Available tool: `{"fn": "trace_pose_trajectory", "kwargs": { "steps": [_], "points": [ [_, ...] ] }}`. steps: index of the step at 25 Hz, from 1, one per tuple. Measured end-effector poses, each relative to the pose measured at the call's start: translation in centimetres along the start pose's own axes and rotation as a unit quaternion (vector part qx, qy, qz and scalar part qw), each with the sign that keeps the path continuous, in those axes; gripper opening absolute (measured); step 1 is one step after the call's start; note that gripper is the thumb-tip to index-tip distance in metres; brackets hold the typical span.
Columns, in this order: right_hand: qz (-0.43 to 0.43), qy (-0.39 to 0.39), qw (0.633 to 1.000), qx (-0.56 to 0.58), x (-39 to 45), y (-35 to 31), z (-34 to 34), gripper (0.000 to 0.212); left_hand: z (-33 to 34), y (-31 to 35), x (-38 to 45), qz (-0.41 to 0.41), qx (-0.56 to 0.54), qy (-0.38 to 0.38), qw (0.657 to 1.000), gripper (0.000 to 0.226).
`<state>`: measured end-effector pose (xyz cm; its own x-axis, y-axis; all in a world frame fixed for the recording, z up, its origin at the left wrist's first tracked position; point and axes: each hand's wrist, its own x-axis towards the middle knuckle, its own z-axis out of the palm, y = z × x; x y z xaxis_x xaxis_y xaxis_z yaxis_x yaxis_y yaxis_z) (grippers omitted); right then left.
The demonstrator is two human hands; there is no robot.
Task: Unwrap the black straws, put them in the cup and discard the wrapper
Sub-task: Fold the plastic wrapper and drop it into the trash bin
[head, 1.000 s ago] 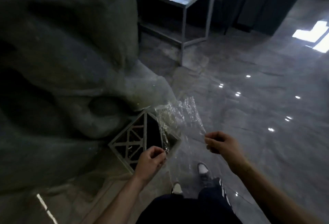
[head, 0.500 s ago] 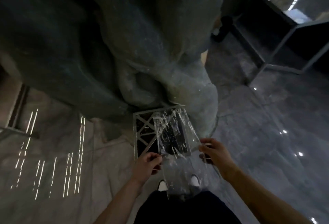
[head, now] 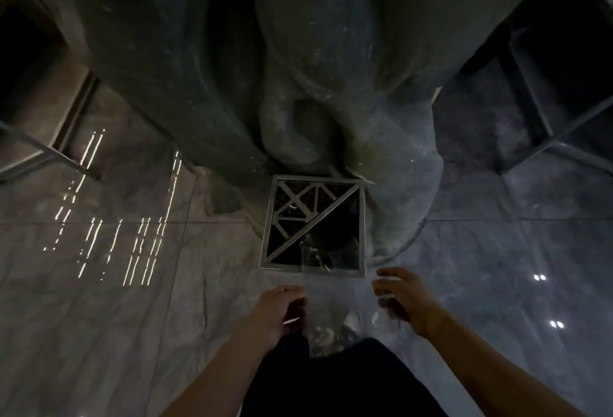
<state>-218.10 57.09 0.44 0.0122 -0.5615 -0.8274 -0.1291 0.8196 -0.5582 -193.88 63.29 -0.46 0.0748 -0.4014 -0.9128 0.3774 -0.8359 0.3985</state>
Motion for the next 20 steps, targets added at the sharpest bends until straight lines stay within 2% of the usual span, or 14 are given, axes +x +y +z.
{"fn": "trace_pose_trajectory", "kwargs": {
  "steps": [1,4,6,10,14,17,20],
  "points": [
    [0.008,0.001,1.0,0.003,0.2,-0.5,0.4,0.018,0.2,0.5,0.2,-0.006,-0.01,0.006,1.0,0.002],
    [0.069,-0.009,0.997,0.03,0.8,-2.3,1.3,0.001,0.6,1.7,1.5,-0.029,-0.036,0.025,0.999,0.009],
    [0.095,-0.015,0.995,0.027,0.5,-3.3,1.1,0.007,0.7,2.3,2.6,-0.04,-0.059,0.034,0.997,0.009],
    [0.063,-0.05,0.995,-0.054,-0.3,-3.9,-0.8,0.032,0.7,3.1,5.6,-0.052,-0.047,0.043,0.997,0.01],
    [0.025,-0.057,0.996,-0.062,0.0,-3.6,-0.5,0.017,0.8,4.3,8.5,-0.067,-0.007,0.048,0.997,0.009],
    [0.034,-0.025,0.998,-0.037,1.8,-3.6,0.9,0.011,1.2,4.6,8.6,-0.042,0.039,0.051,0.997,0.024],
    [0.067,-0.002,0.998,-0.022,4.5,-3.9,2.2,0.01,0.9,4.3,6.8,0.02,0.09,0.006,0.996,0.031]
  ]
}}
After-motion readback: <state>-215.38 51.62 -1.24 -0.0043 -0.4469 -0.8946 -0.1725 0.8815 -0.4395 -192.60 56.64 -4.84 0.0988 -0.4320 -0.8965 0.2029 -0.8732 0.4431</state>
